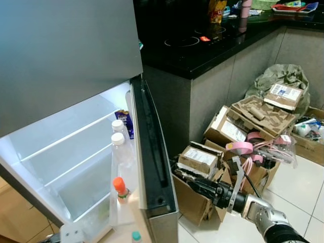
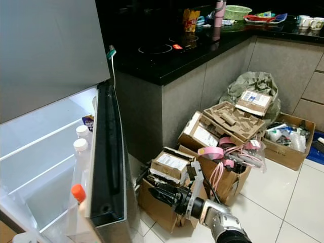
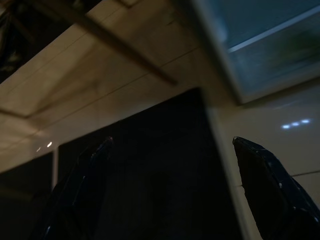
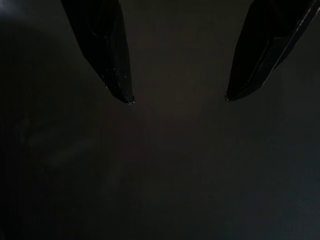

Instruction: Restocking fridge

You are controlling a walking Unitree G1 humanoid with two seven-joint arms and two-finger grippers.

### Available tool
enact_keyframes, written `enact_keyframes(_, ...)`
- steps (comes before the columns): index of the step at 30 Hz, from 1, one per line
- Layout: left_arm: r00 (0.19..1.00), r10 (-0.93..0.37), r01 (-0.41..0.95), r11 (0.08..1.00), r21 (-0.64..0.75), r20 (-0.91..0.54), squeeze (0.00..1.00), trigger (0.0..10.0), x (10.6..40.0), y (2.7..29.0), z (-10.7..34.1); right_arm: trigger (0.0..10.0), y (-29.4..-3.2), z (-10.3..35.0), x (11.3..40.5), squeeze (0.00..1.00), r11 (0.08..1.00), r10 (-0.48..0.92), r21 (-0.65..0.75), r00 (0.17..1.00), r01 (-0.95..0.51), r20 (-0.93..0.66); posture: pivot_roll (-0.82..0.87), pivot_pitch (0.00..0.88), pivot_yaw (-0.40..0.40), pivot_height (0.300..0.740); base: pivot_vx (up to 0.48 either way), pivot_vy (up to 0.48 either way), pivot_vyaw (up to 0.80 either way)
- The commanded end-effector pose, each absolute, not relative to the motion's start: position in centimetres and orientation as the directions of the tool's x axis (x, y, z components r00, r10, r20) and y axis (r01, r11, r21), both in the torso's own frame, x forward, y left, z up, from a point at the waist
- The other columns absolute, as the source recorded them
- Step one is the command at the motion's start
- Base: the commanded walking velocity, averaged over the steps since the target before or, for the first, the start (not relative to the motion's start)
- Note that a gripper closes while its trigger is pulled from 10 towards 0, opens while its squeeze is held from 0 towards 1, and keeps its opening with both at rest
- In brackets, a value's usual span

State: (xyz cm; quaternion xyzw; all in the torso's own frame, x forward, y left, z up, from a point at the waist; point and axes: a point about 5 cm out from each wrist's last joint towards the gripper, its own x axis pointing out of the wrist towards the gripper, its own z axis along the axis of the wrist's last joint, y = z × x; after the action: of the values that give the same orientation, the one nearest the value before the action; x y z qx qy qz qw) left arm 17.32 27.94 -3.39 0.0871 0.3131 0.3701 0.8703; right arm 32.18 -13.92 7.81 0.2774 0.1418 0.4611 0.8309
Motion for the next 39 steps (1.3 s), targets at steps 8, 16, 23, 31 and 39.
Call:
enact_keyframes(8, 0.385, 0.785, -0.7, 0.591, 0.401, -0.485, 0.0, 10.0, 14.9, 29.3, -4.1, 10.0, -15.5, 5.5, 31.8, 0.0, 0.631, 0.712, 0.556, 0.688, -0.541, -0.14, 0.05, 0.11, 0.056, 0.692, 0.0, 0.0, 0.0)
enact_keyframes(16, 0.421, 0.633, -0.628, 0.72, 0.294, -0.65, 0.0, 10.0, 12.6, 27.9, -7.0, 10.0, -21.7, 1.8, 30.0, 0.0, 0.932, 0.224, 0.354, 0.885, -0.073, -0.408, 0.05, 0.086, 0.056, 0.692, 0.0, 0.0, 0.0)
enact_keyframes(23, 0.392, 0.646, -0.637, 0.704, 0.314, -0.654, 0.0, 10.0, 10.9, 28.6, -7.3, 10.0, -25.7, -1.4, 25.8, 0.0, 0.946, -0.052, 0.24, 0.835, 0.216, -0.547, 0.05, 0.08, 0.05, 0.692, 0.0, 0.0, 0.0)
enact_keyframes(31, 0.416, 0.614, -0.628, 0.727, 0.276, -0.672, 0.0, 10.0, 10.8, 29.1, -7.5, 10.0, -25.3, -3.9, 22.7, 0.0, 0.947, -0.089, 0.187, 0.777, 0.26, -0.624, 0.04, 0.08, 0.062, 0.692, 0.0, 0.0, 0.0)
enact_keyframes(39, 0.468, 0.55, -0.567, 0.787, 0.243, -0.692, 0.0, 10.0, 11.7, 28.6, -7.6, 10.0, -24.3, -4.6, 22.3, 0.0, 0.954, -0.083, 0.169, 0.759, 0.249, -0.645, 0.05, 0.078, 0.063, 0.692, -0.267, 0.0, 0.0)
